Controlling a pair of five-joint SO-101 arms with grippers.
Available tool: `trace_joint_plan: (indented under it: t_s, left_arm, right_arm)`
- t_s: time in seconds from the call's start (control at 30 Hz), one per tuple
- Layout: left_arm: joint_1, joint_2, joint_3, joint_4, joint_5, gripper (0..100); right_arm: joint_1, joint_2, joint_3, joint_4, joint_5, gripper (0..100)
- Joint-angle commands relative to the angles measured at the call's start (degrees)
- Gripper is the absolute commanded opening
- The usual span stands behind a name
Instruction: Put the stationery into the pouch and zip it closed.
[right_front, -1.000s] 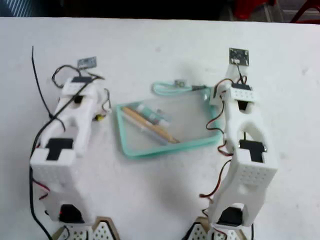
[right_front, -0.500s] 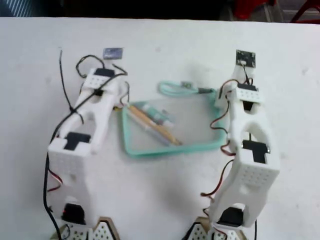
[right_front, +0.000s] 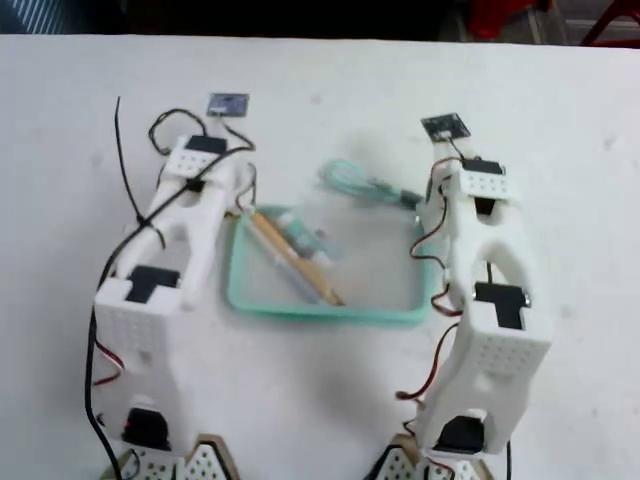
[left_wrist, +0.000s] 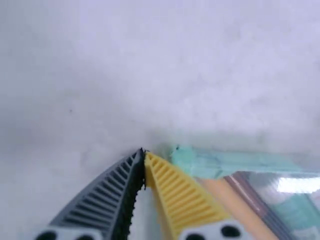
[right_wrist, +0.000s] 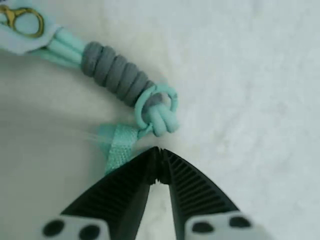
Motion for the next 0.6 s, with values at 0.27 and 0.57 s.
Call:
trace_joint_plan:
  t_s: [0.27, 0.57]
  left_arm:
    - [-1.98, -6.99, -0.70, 3.60, 0.35, 2]
    - [-2.51, -6.90, -0.53, 3.43, 0.26, 2]
  right_arm:
    - [-8.13, -0.04, 0.00, -4.26, -0.53, 1.7]
    - [-4.88, -0.40, 0.09, -4.44, -6.68, 1.7]
